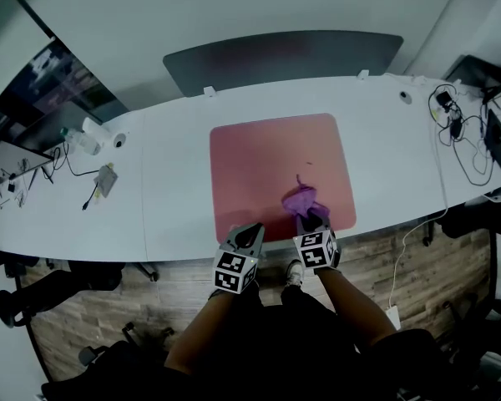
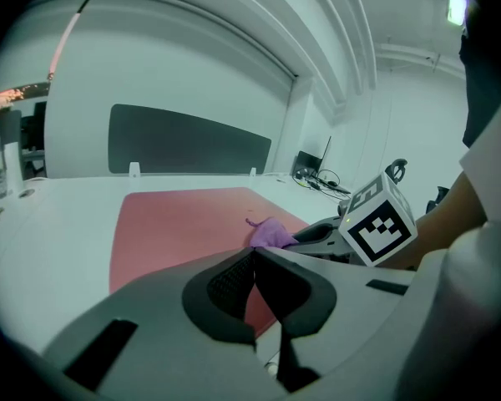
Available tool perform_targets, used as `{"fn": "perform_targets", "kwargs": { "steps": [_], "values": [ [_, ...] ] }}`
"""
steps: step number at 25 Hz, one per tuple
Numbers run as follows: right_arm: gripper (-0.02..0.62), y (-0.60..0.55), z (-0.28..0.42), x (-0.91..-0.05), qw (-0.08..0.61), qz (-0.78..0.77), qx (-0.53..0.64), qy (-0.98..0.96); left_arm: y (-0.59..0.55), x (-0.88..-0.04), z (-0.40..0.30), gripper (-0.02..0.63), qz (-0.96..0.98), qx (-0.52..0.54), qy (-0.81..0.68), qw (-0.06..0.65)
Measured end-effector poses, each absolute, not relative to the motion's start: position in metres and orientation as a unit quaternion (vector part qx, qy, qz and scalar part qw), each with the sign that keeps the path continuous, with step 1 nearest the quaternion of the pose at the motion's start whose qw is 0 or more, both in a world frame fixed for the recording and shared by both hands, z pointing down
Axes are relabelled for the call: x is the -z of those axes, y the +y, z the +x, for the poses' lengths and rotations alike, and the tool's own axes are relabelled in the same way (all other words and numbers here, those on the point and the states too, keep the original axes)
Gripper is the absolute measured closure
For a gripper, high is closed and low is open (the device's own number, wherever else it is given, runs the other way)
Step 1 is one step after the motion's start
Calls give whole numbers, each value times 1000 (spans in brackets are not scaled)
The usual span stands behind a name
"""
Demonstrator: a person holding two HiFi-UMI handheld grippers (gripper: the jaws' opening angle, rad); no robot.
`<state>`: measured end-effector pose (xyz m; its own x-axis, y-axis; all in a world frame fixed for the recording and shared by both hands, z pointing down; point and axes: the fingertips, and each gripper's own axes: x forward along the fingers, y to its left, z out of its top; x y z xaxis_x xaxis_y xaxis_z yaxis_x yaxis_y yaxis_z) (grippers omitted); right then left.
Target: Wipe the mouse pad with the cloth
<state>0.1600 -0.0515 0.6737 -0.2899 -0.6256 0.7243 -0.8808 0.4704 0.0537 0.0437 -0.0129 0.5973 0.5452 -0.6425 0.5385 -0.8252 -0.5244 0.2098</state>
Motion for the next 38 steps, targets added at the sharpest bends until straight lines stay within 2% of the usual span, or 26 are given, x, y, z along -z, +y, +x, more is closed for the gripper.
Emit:
{"fn": "perform_targets", "kwargs": {
  "steps": [15, 28, 38],
  "values": [
    [502, -56, 294, -676, 340, 548, -195, -739, -10, -588, 102, 584, 852, -210, -431, 212],
    [502, -58, 299, -677, 340, 539, -186, -748, 7, -596, 113, 584, 843, -195, -447, 225],
    [503, -66, 284, -587, 195, 525, -129, -818, -2, -568, 104, 584, 846, -167, -466, 196]
  ]
}}
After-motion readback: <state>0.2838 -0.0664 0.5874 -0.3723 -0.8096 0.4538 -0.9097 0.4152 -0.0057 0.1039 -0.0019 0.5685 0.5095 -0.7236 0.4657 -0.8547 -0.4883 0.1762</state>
